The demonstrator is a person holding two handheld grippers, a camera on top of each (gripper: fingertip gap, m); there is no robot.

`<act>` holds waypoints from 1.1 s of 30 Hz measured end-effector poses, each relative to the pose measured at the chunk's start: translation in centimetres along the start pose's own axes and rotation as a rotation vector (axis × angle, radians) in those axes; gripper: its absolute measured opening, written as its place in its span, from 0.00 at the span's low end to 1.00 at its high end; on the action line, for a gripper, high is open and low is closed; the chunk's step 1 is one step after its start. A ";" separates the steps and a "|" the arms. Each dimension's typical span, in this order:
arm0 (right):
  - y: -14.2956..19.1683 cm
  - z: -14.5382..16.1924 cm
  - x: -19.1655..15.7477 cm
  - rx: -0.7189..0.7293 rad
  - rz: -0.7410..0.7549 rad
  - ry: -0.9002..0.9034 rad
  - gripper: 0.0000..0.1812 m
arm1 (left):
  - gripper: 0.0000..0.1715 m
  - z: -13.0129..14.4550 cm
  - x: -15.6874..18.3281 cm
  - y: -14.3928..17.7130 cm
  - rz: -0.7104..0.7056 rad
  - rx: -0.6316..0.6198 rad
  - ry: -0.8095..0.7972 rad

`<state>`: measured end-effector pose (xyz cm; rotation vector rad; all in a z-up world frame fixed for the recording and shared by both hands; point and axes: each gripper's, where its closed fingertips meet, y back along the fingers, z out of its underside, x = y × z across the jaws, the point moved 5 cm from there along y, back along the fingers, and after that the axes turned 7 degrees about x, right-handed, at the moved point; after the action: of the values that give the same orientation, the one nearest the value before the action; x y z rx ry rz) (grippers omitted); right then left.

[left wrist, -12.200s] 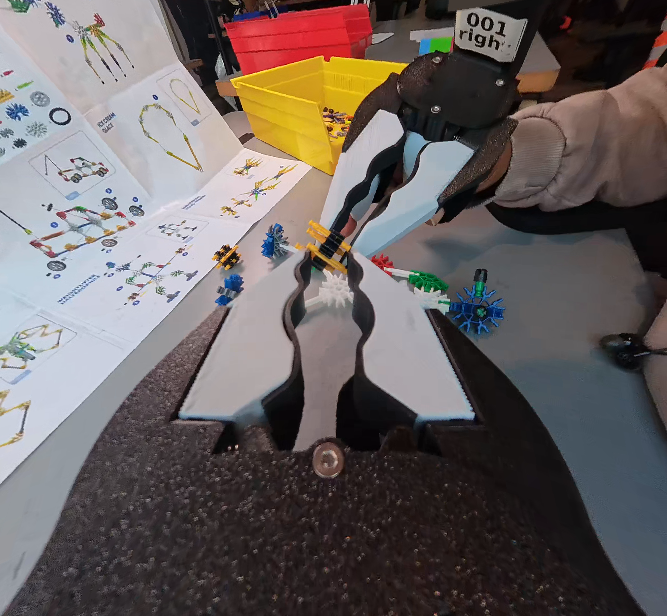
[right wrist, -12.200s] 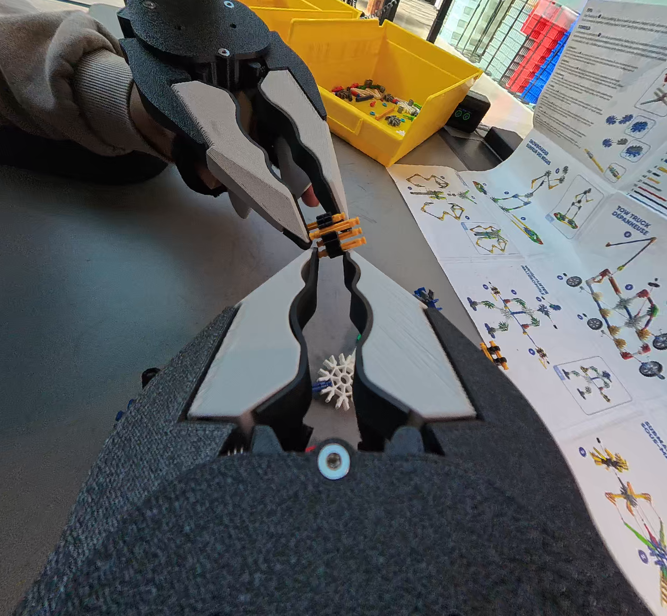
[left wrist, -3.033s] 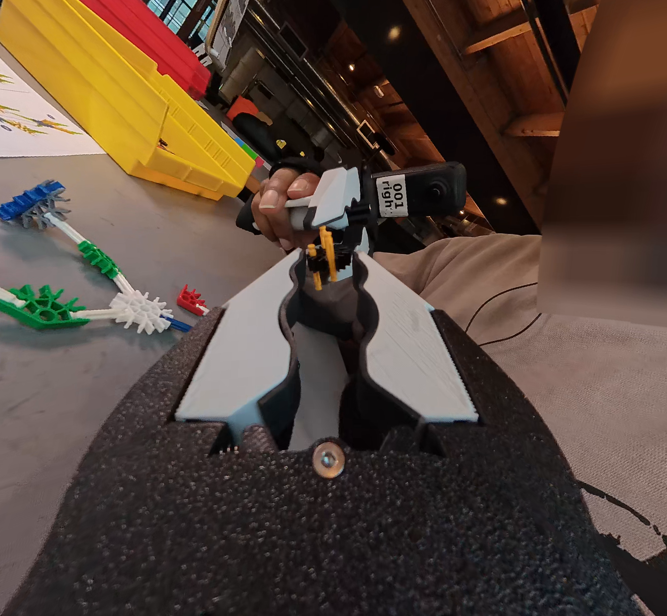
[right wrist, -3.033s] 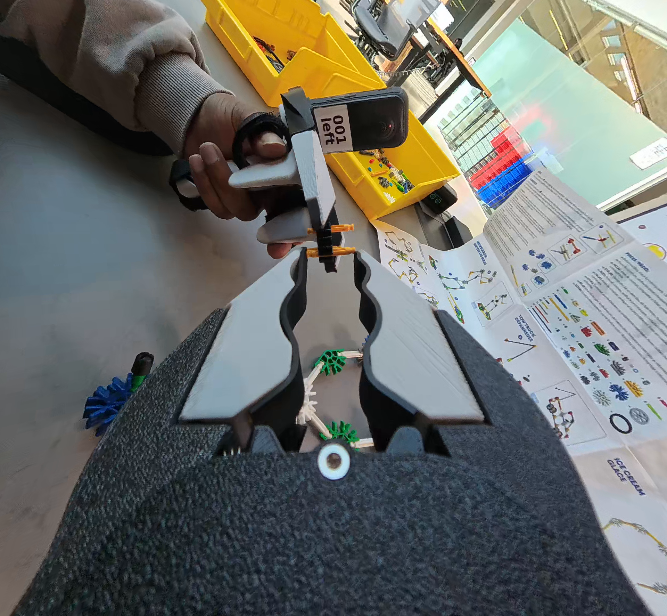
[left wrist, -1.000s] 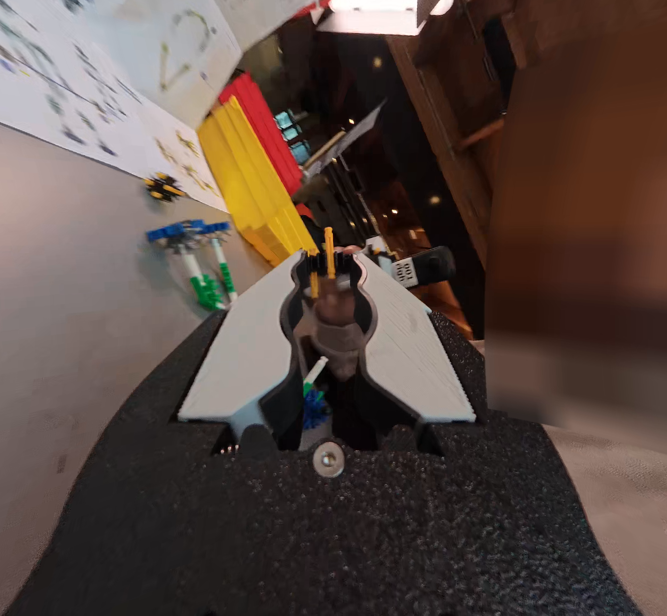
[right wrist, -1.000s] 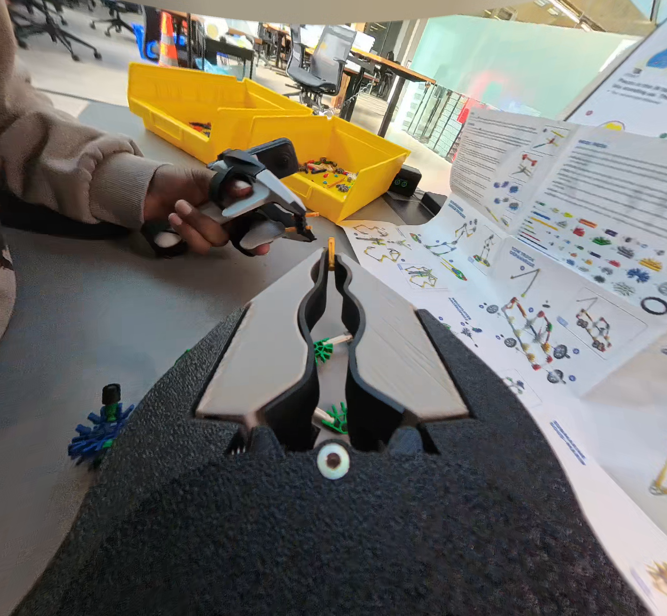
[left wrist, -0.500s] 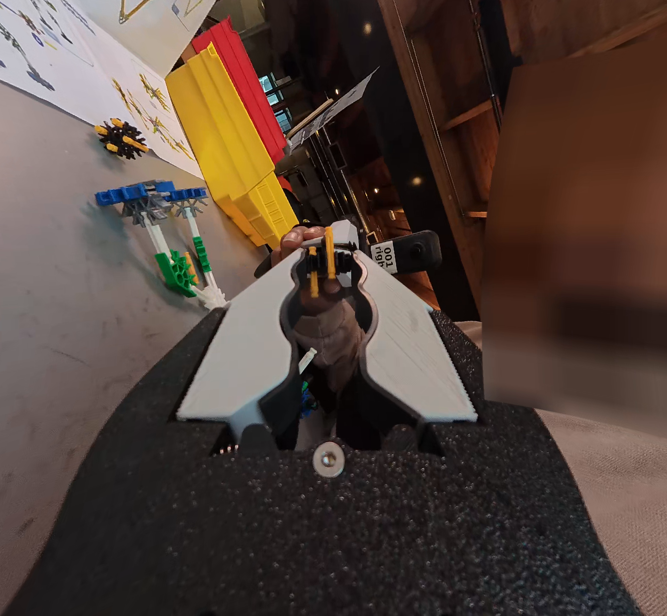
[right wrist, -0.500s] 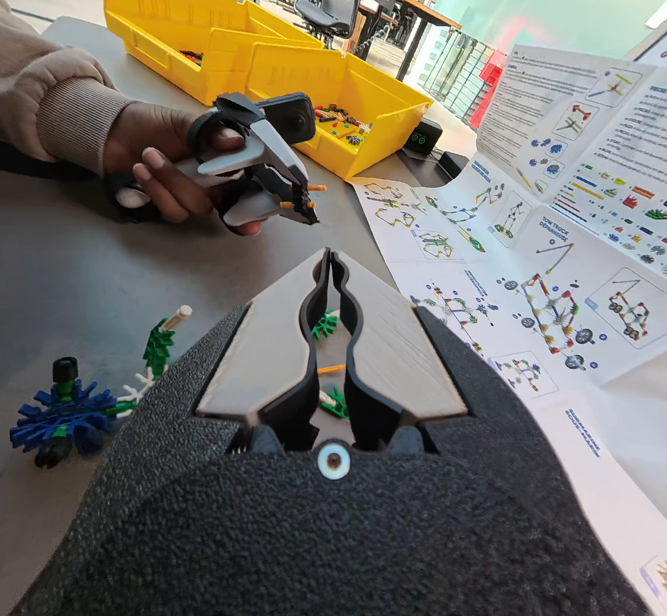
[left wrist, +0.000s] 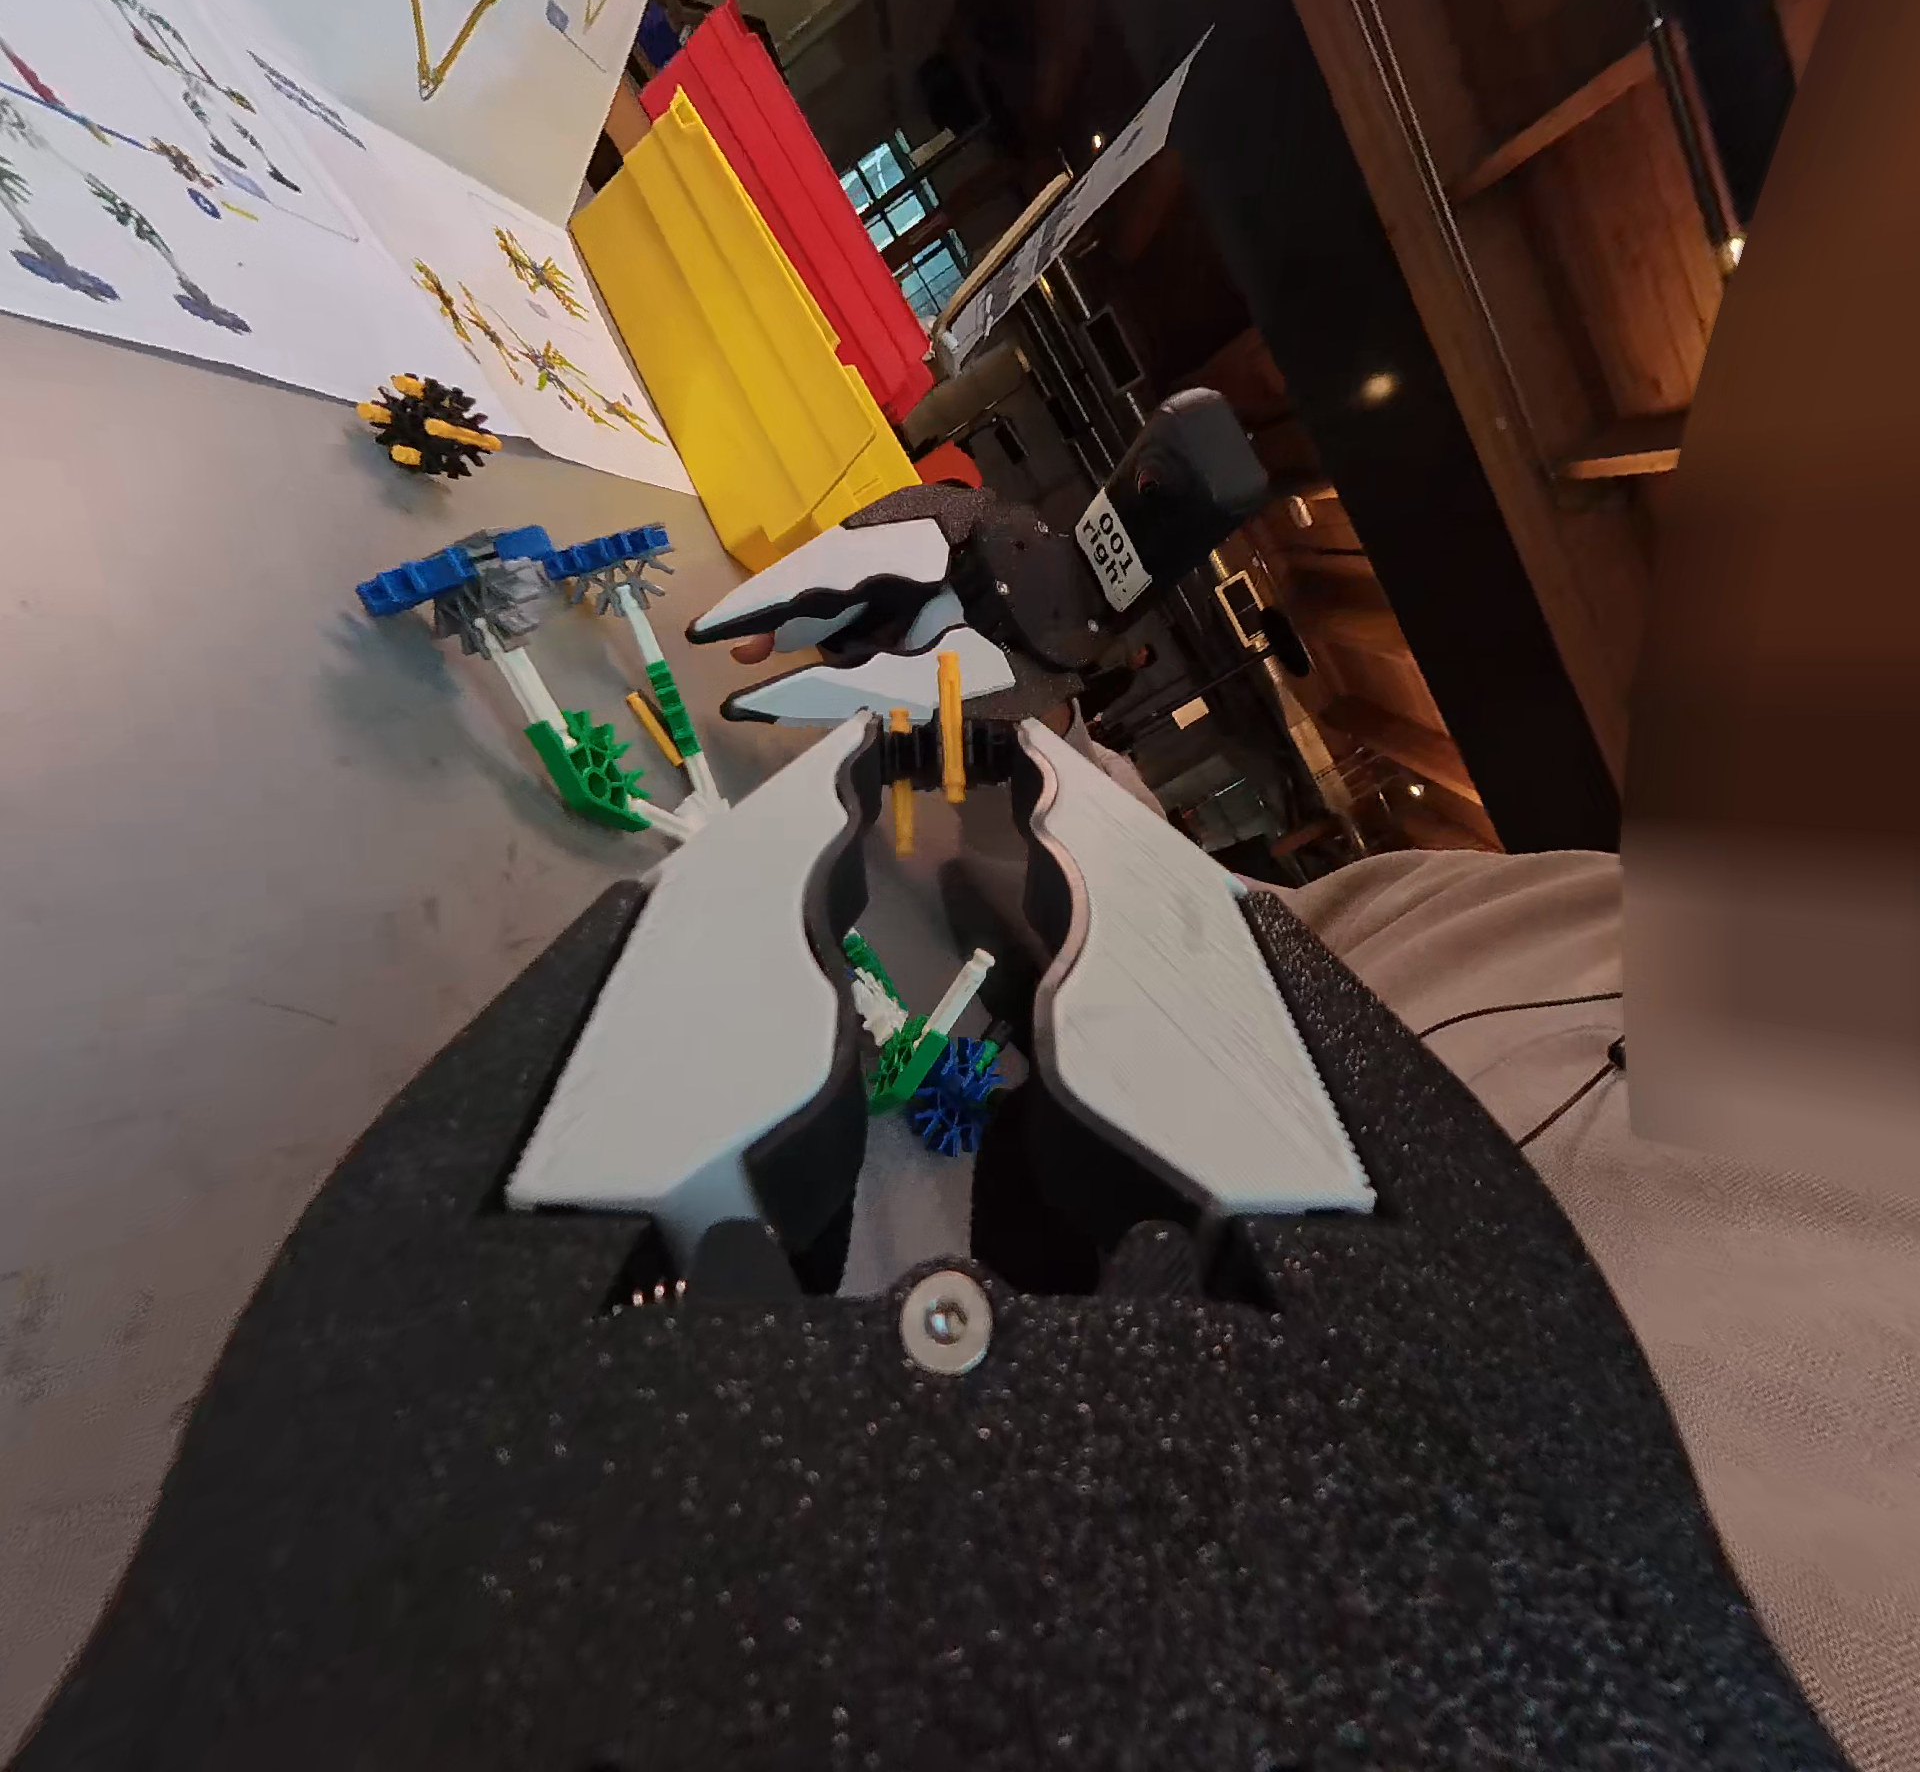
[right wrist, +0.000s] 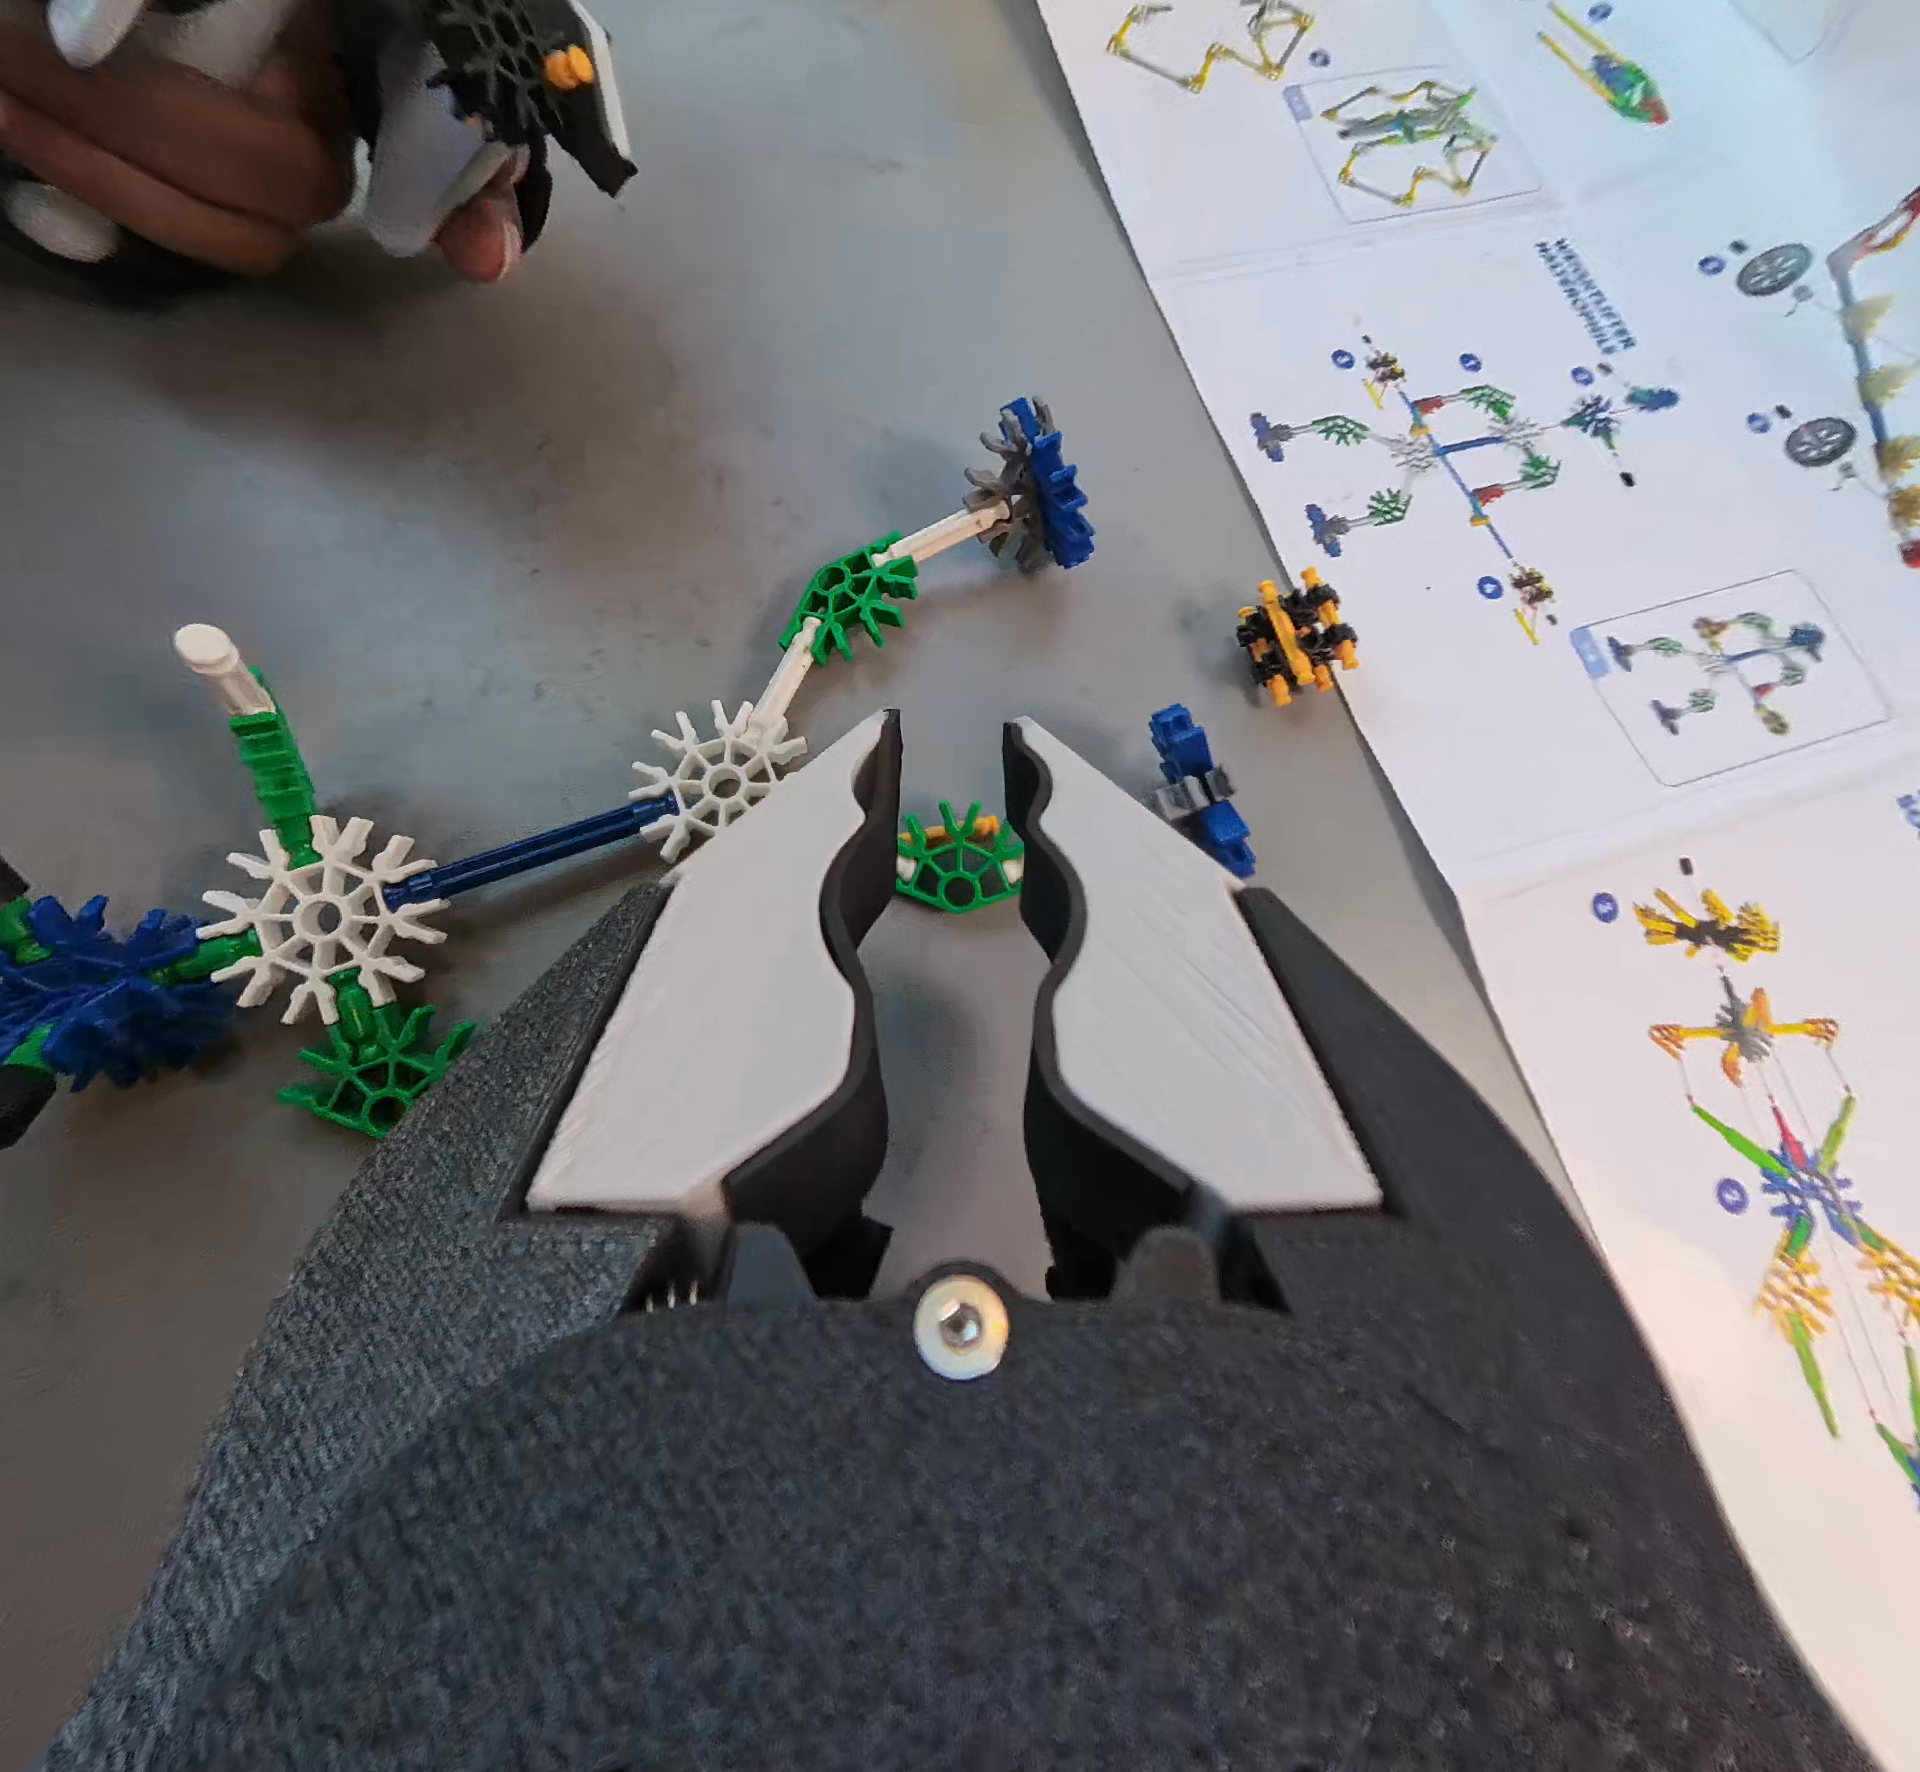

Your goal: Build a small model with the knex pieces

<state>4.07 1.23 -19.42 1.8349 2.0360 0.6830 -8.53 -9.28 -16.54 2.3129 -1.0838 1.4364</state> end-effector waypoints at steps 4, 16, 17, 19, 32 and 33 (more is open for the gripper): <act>-0.9 1.8 0.5 -0.153 0.045 0.042 0.08 | 0.14 0.0 0.1 0.3 0.023 0.007 0.054; 0.5 2.8 0.1 -0.227 -0.032 -0.096 0.15 | 0.14 0.3 -0.4 0.5 0.042 0.007 0.174; 0.5 2.7 0.1 -0.229 -0.021 -0.096 0.15 | 0.14 0.2 -0.4 0.5 0.044 0.008 0.178; 0.7 2.8 0.0 -0.253 -0.012 -0.104 0.16 | 0.14 0.3 -0.4 0.5 0.046 0.009 0.185; 0.2 2.4 -0.4 -0.243 0.033 -0.104 0.13 | 0.14 0.5 -0.8 0.5 0.043 -0.008 0.209; 0.3 2.4 -0.4 -0.238 0.034 -0.098 0.13 | 0.14 0.4 -0.8 0.5 0.048 -0.006 0.214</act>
<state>5.61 1.21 -21.33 1.7330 1.7813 0.7909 -8.82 -9.47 -17.51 2.0842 -1.0849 1.6508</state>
